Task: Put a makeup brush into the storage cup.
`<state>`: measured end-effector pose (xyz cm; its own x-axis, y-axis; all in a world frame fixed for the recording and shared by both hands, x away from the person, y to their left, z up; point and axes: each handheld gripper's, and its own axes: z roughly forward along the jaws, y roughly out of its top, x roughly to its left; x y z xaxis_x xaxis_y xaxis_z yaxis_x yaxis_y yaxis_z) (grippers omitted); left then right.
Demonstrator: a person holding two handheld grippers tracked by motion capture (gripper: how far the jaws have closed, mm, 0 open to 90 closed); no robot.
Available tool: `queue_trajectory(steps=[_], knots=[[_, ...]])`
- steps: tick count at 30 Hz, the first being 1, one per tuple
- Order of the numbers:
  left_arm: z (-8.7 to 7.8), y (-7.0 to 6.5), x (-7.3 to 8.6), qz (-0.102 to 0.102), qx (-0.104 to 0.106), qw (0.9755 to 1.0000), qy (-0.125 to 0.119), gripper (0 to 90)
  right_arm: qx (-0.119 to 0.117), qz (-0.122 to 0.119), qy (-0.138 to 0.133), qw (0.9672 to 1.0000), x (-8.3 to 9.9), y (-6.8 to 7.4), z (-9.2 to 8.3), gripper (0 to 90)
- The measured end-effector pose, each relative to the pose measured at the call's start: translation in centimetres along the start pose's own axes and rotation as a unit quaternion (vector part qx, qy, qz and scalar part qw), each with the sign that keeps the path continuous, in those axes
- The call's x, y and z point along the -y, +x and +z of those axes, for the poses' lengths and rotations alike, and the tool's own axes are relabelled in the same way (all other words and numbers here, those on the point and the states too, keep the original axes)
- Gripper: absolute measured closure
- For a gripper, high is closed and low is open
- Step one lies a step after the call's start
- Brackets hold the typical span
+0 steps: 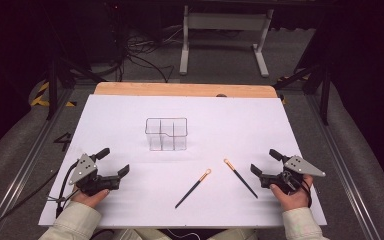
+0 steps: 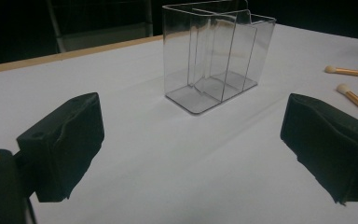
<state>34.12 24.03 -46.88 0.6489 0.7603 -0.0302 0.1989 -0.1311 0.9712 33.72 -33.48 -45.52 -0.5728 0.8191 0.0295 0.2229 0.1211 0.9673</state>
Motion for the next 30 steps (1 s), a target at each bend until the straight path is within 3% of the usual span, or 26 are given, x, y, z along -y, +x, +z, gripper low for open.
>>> queue_trajectory(steps=[12, 17, 28, 30], knots=[[1.7, -1.1, -2.0, -0.005, 0.044, 0.9990, -0.008, 4.2, 0.002, -0.001, 0.000, 1.0000, 0.0, 0.0, 0.0, 5.0], [2.7, -2.2, -3.5, -0.016, 0.072, 0.9972, -0.013, 4.2, 0.001, -0.002, 0.003, 1.0000, 0.0, 0.0, 0.0, 5.0], [4.7, -4.3, -5.4, -0.010, 0.102, 0.9946, -0.016, 4.2, -0.005, -0.001, 0.004, 1.0000, 0.0, 0.0, 0.1, 5.0], [5.2, -4.5, -5.7, -0.018, 0.110, 0.9936, -0.017, 4.4, -0.007, -0.001, 0.003, 1.0000, 0.0, 0.0, 0.1, 5.0]])
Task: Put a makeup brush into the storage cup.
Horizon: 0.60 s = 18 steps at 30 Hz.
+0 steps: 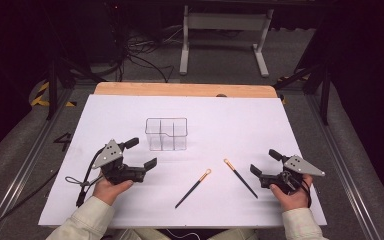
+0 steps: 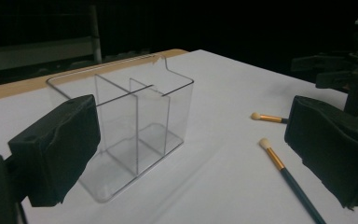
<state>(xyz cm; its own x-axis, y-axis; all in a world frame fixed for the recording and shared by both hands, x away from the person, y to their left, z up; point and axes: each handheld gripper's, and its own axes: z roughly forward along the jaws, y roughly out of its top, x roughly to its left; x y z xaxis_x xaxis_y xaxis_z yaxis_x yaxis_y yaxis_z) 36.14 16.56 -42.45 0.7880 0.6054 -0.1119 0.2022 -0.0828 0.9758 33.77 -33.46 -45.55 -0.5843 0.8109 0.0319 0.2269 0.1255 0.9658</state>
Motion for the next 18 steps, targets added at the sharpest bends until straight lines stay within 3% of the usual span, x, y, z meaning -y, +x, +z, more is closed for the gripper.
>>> queue_trajectory(steps=[3, 11, 18], knots=[[0.7, -0.3, -0.4, -0.006, 0.012, 0.9999, -0.004, 4.4, 0.000, 0.002, 0.000, 1.0000, 0.0, 0.0, 0.0, 5.1], [2.3, -1.5, -1.4, 0.000, 0.036, 0.9993, -0.010, 3.9, -0.002, 0.000, 0.000, 1.0000, 0.0, 0.0, 0.0, 5.4], [3.4, -2.4, -2.2, 0.003, 0.044, 0.9990, -0.005, 3.8, -0.005, -0.003, 0.001, 1.0000, 0.0, 0.0, 0.0, 5.9]])
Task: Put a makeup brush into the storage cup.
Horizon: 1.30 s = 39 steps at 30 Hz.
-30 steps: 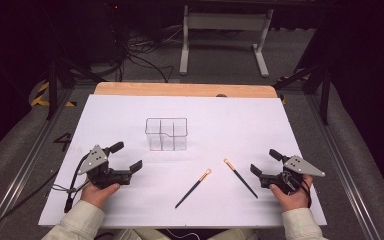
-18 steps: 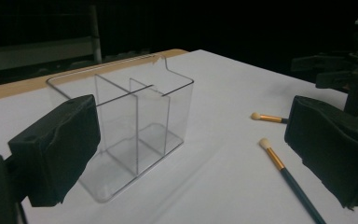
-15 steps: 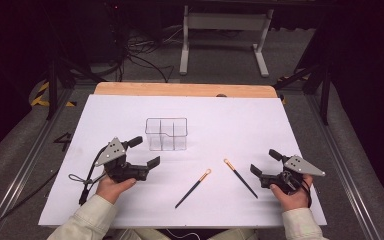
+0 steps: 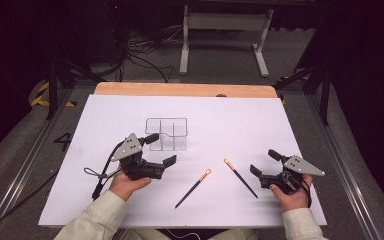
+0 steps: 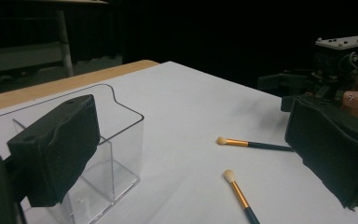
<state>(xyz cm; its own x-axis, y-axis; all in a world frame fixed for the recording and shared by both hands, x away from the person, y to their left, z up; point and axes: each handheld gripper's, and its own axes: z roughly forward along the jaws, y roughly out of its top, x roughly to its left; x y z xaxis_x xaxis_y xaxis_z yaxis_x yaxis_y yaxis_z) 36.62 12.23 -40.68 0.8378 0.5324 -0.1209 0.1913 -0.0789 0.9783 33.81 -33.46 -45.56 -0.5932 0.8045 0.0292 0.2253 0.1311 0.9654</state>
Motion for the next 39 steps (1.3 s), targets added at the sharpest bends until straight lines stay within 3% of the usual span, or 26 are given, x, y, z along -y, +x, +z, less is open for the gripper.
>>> queue_trajectory(steps=[12, 15, 21, 24, 28, 30, 31, 33, 34, 36, 37, 39], knots=[[2.0, -1.2, -1.0, 0.002, 0.020, 0.9998, 0.006, 3.7, -0.004, -0.001, 0.002, 1.0000, 0.0, 0.0, 0.0, 6.4], [2.7, -1.3, -1.3, -0.002, 0.023, 0.9993, 0.030, 5.3, -0.006, 0.003, 0.005, 1.0000, 0.0, -0.1, 0.1, 7.3], [3.3, -1.6, -2.7, 0.011, 0.019, 0.9977, 0.064, 10.0, -0.010, 0.014, 0.004, 0.9998, 0.0, -0.3, 0.1, 8.0], [3.7, -2.0, -3.0, 0.030, 0.014, 0.9953, 0.091, 11.8, -0.012, 0.009, 0.005, 0.9999, 0.0, -0.3, 0.1, 8.0], [4.2, -2.7, -3.3, 0.063, -0.019, 0.9883, 0.138, 17.4, -0.016, 0.011, 0.007, 0.9998, 0.0, -0.3, 0.1, 8.0], [4.2, -2.7, -3.6, 0.062, -0.020, 0.9873, 0.145, 19.0, -0.017, 0.009, 0.006, 0.9998, 0.0, -0.3, 0.1, 8.0], [4.2, -2.7, -3.7, 0.052, -0.016, 0.9862, 0.156, 19.8, -0.016, 0.009, 0.006, 0.9998, 0.0, -0.3, 0.1, 8.1], [4.3, -2.7, -3.9, 0.051, -0.003, 0.9846, 0.167, 22.5, -0.016, 0.012, 0.004, 0.9998, 0.0, -0.3, 0.1, 8.0], [4.4, -2.7, -4.0, 0.049, 0.002, 0.9828, 0.178, 22.5, -0.016, 0.013, 0.004, 0.9998, 0.0, -0.3, 0.1, 8.0], [4.8, -2.9, -4.2, 0.049, -0.008, 0.9773, 0.206, 20.4, -0.015, 0.016, 0.003, 0.9998, 0.0, -0.4, 0.1, 8.0], [4.8, -2.9, -4.2, 0.049, -0.008, 0.9773, 0.206, 18.6, -0.015, 0.016, 0.003, 0.9998, 0.0, -0.4, 0.1, 8.0], [5.1, -2.9, -4.3, 0.053, -0.014, 0.9738, 0.220, 18.5, -0.014, 0.017, 0.002, 0.9998, 0.0, -0.4, 0.1, 7.9]])
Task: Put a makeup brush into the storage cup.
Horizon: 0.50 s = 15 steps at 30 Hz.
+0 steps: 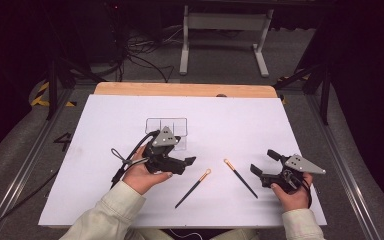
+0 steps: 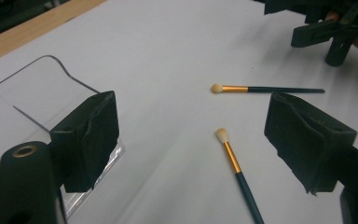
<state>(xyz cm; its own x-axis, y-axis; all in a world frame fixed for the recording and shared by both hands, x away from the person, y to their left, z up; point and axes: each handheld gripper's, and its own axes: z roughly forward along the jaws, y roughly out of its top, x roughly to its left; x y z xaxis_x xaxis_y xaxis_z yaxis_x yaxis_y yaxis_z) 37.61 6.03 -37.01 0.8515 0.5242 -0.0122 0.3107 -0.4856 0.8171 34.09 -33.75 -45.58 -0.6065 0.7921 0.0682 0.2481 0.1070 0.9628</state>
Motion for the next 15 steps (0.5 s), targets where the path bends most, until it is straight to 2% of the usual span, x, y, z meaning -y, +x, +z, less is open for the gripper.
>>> queue_trajectory(steps=[3, 6, 8, 9, 15], knots=[[0.4, -0.1, -0.1, 0.010, -0.008, 0.9998, 0.018, 19.8, -0.001, -0.002, 0.001, 1.0000, 0.0, 0.1, 0.0, 7.9], [0.7, -0.2, -0.3, 0.004, -0.001, 0.9990, 0.046, 20.6, -0.001, -0.003, 0.000, 1.0000, 0.0, 0.1, 0.0, 7.8], [0.9, -0.4, -0.7, 0.001, 0.006, 0.9971, 0.076, 20.5, -0.001, -0.003, -0.001, 1.0000, 0.0, 0.1, -0.1, 7.6], [0.9, -0.4, -0.7, 0.001, 0.006, 0.9971, 0.076, 20.1, -0.001, -0.003, -0.001, 1.0000, 0.0, 0.1, -0.1, 7.6], [1.8, -0.8, -1.1, -0.009, 0.021, 0.9914, 0.128, 20.2, -0.001, -0.007, -0.008, 0.9999, 0.1, 0.2, -0.2, 7.1]])
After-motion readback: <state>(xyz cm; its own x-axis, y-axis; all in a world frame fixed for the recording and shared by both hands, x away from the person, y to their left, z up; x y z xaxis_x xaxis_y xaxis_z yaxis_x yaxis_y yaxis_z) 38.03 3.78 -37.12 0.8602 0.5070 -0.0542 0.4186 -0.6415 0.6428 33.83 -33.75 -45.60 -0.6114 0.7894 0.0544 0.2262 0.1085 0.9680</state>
